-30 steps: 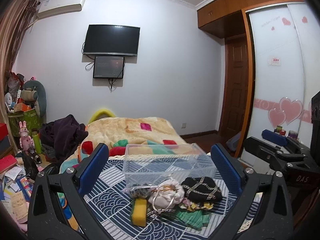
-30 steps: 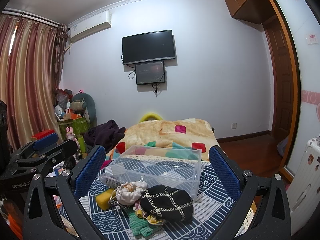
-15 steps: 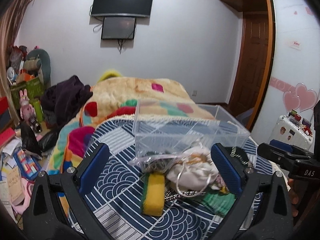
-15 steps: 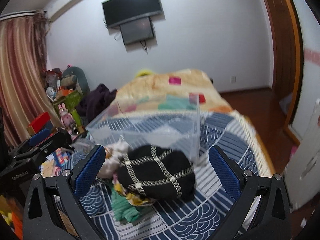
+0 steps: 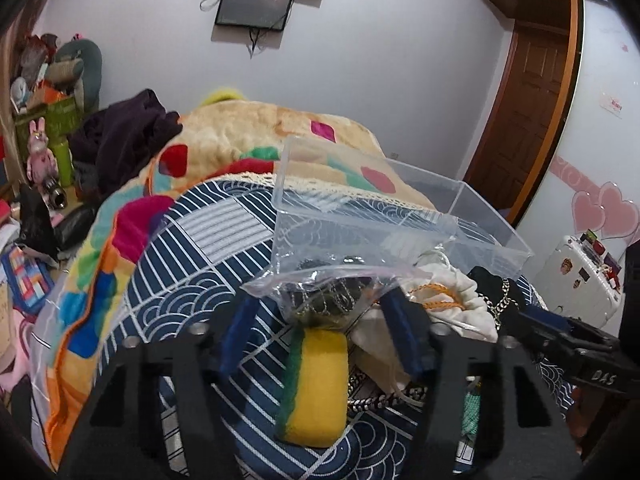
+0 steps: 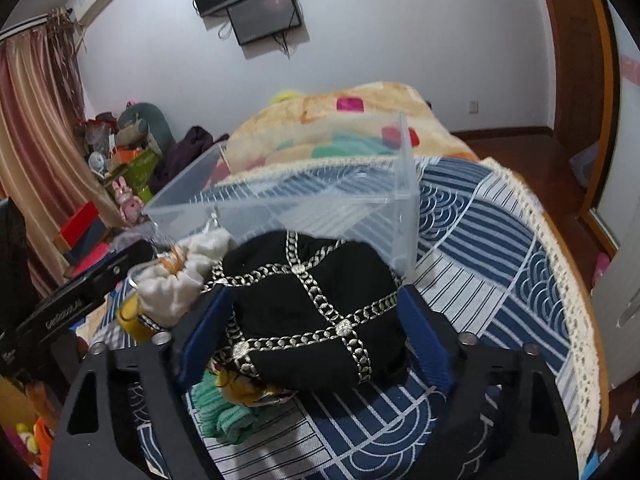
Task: Organize soft objects
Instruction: 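Grasp the black chain-trimmed hat with the right tool while the left tool grasps the plastic bag, then carry the hat into the clear box with the right tool while the left tool drops the bag in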
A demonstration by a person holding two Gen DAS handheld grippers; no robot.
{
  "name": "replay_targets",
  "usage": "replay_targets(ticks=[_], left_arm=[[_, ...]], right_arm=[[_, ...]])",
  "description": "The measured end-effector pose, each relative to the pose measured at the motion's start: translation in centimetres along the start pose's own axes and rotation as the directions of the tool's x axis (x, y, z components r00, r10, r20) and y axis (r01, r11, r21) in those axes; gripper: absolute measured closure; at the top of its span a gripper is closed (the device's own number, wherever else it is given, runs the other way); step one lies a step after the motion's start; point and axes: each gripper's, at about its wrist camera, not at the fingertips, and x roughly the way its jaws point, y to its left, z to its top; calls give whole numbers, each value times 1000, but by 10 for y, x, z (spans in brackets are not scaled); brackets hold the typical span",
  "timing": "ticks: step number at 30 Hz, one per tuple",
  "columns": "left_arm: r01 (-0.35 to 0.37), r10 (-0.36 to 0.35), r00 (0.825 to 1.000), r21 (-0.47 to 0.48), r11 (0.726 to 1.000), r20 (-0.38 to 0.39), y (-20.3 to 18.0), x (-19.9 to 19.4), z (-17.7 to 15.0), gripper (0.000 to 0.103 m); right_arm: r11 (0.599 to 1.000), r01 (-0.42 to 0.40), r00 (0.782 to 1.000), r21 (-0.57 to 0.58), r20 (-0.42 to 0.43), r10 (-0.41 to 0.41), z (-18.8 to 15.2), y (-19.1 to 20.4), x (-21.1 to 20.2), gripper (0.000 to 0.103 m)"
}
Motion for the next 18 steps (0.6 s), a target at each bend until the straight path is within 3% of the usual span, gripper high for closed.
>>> replay_targets(ticks=[3, 5, 13, 18], left_arm=[[24, -24, 1000, -10, 1000, -5, 2, 1, -1, 68], [34, -34, 999, -8, 999, 2, 2, 0, -2, 72], [9, -10, 998, 8, 1000, 56, -1, -22, 1, 75], [10, -12, 993, 13, 1000, 120, -4, -46, 10, 75]], right_arm=[[1000, 3, 1000, 1, -14, -3, -2, -1, 3, 44], [1000, 3, 1000, -2, -10, -3, -2, -1, 2, 51], [998, 5, 999, -59, 44, -2, 0, 7, -12, 82], [996, 14, 994, -92, 112, -4, 8, 13, -33, 86]])
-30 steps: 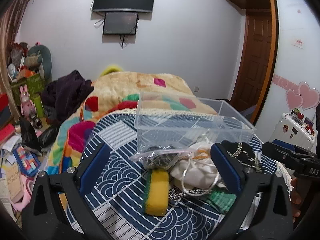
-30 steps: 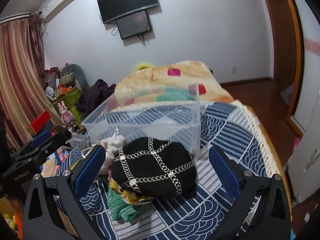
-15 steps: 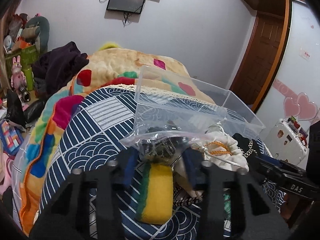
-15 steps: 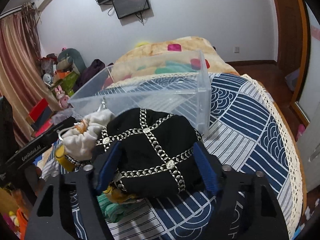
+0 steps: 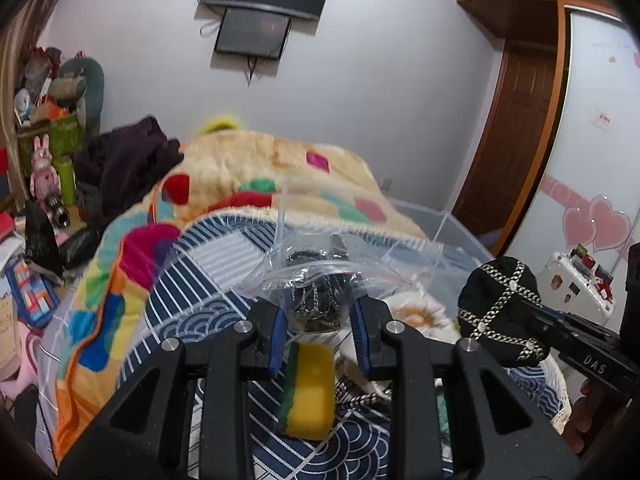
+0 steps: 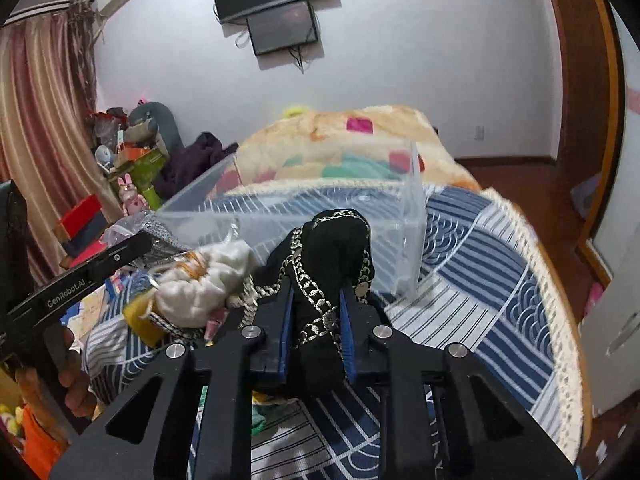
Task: Organize soft objects
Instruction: 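Carry the hat into the clear box with the right tool while the left tool drops the bag in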
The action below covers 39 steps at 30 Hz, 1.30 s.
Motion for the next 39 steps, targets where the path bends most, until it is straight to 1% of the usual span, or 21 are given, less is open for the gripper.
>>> replay_targets(ticks=[5, 9, 15, 19, 22, 25, 31, 35, 39], left_arm=[[17, -19, 997, 24, 1000, 68, -8, -21, 16, 75], [27, -32, 994, 50, 998, 109, -14, -28, 32, 75], [35, -42, 991, 61, 998, 123, -17, -17, 55, 75], [46, -52, 992, 60, 997, 112, -18, 0, 68, 75], [47, -52, 994, 57, 997, 91, -19, 15, 73, 75], [30, -34, 997, 65, 997, 63, -23, 35, 75, 75], [0, 3, 1000, 75, 997, -31, -26, 77, 69, 75], [-17, 25, 993, 73, 997, -112, -23, 104, 63, 75], [-19, 33, 984, 81, 997, -173, -25, 122, 60, 75]], right_arm=[[1000, 3, 996, 5, 89, -3, 15, -2, -25, 86], [1000, 19, 989, 16, 145, -21, 29, -3, -38, 86], [999, 53, 980, 15, 193, -54, 51, -3, -38, 86], [997, 70, 975, 20, 208, -72, 65, -3, -25, 86], [995, 98, 975, 20, 196, -100, 70, -2, -10, 86], [995, 103, 982, 17, 158, -104, 72, -1, 13, 86], [993, 113, 990, 12, 80, -114, 69, 0, 45, 86], [993, 120, 993, 8, 12, -120, 63, -2, 65, 86], [993, 120, 991, 0, -53, -120, 58, -3, 79, 86]])
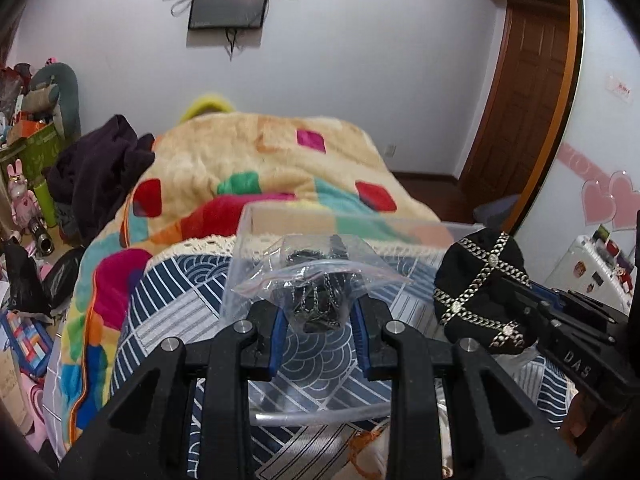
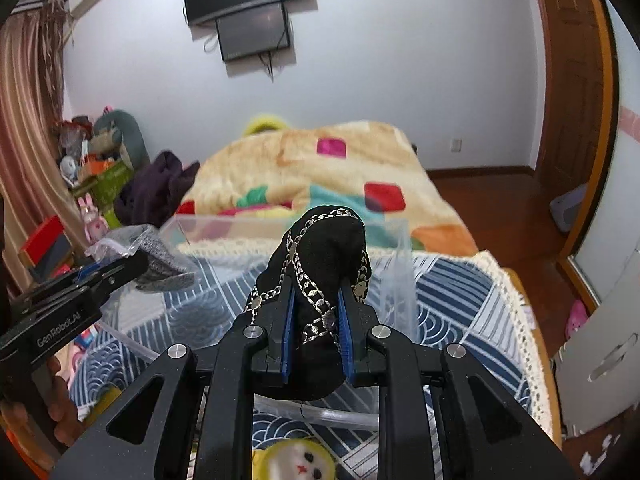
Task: Organize soft objects
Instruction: 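Carry the hat into the clear box with the right tool while the left tool drops the bag in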
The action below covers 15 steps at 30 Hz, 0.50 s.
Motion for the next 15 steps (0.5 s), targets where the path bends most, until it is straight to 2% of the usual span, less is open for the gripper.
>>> replay_targets(ticks=[6, 10, 13, 15], left_arm=[[-2, 5, 998, 39, 999, -69, -7, 12, 0, 75], [-4, 9, 995, 54, 999, -95, -10, 15, -2, 73], [-5, 11, 995, 69, 998, -95, -13, 11, -4, 64], [-6, 13, 997, 75, 997, -82, -12, 5, -4, 47]], right_arm=[[1000, 3, 997, -26, -76, -5, -4, 0, 12, 86], [998, 12, 996, -55, -92, -17, -6, 5, 9, 82], [998, 19, 995, -63, -92, -25, -6, 6, 8, 81], [998, 14, 996, -64, -89, -19, -6, 5, 5, 78]])
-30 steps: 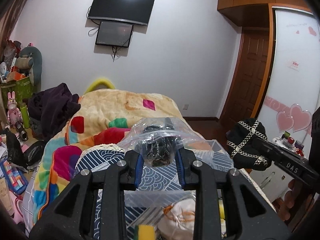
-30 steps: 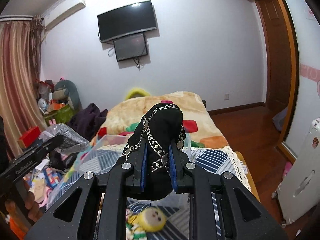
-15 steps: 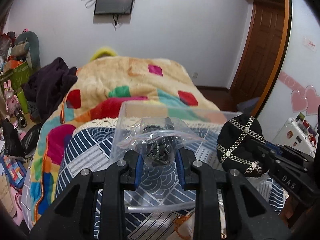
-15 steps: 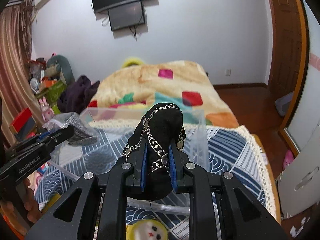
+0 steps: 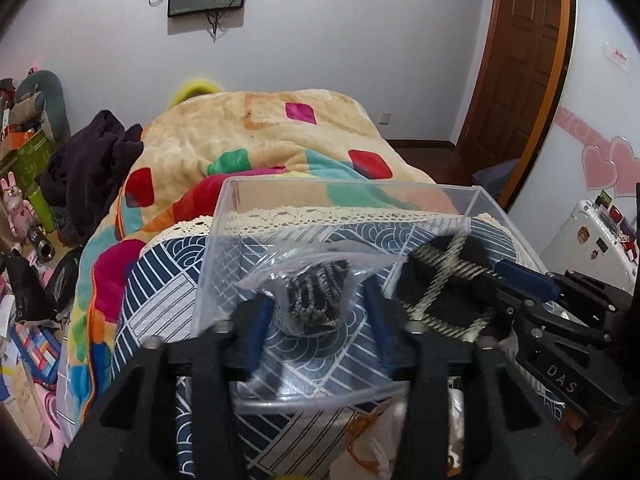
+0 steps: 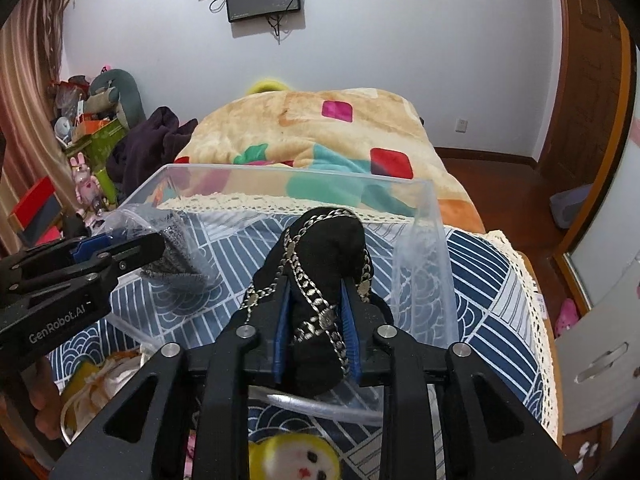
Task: Organize soft objects
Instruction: 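Carry the hat into the clear box with the right tool while the left tool drops the bag in, then grasp the yellow plush doll with the right tool while the left tool grasps the white pouch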
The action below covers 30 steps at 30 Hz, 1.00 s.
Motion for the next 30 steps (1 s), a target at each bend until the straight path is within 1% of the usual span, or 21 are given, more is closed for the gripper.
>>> replay_targets(ticks=[2, 3, 4, 5, 6, 7, 11, 13, 15, 18, 22, 26, 30], left_arm=[[-4, 3, 1000, 9, 1000, 26, -2, -9, -1, 42], [-8, 7, 999, 15, 1000, 38, -4, -14, -2, 41], [-11, 10, 999, 20, 1000, 48, -4, -18, -2, 40], [-10, 8, 998, 24, 1000, 62, -5, -24, -2, 37], [-8, 6, 997, 25, 1000, 72, -6, -29, -2, 34], [-7, 5, 996, 25, 1000, 84, -7, -34, -3, 33], [2, -6, 990, 23, 1000, 141, -8, -60, -6, 23], [10, -13, 987, 21, 1000, 162, -8, -69, -9, 19], [12, -16, 984, 23, 1000, 179, -9, -78, -13, 16], [28, -31, 983, 20, 999, 180, -10, -85, -21, 14], [62, -61, 985, 1, 998, 159, -11, -85, -35, 14], [97, -94, 988, -28, 995, 119, -16, -76, -51, 14], [94, -92, 992, -14, 995, 88, -25, -67, -65, 14]], right_arm=[[1000, -4, 1000, 3, 13, 4, 1, -1, -4, 76], [1000, -4, 1000, 3, 21, 4, 2, -1, -6, 73], [1000, -5, 1000, 4, 30, 5, 1, -1, -10, 69], [1000, -6, 999, 8, 45, 5, 2, -2, -13, 66], [1000, -5, 998, 10, 60, 5, 2, -3, -18, 62], [1000, -5, 998, 10, 70, 4, 3, -3, -21, 58], [1000, -6, 992, 9, 130, 4, 1, -3, -45, 50], [1000, -6, 988, 7, 157, 5, 0, -3, -55, 42], [1000, -1, 983, 7, 183, 0, -3, -3, -65, 38], [1000, -5, 980, 8, 198, 3, -10, -3, -74, 37], [1000, -11, 983, 12, 182, 8, -24, -3, -74, 37], [1000, -13, 990, 11, 140, 11, -37, -2, -65, 37], [1000, -11, 996, 13, 92, 10, -52, -2, -55, 37]])
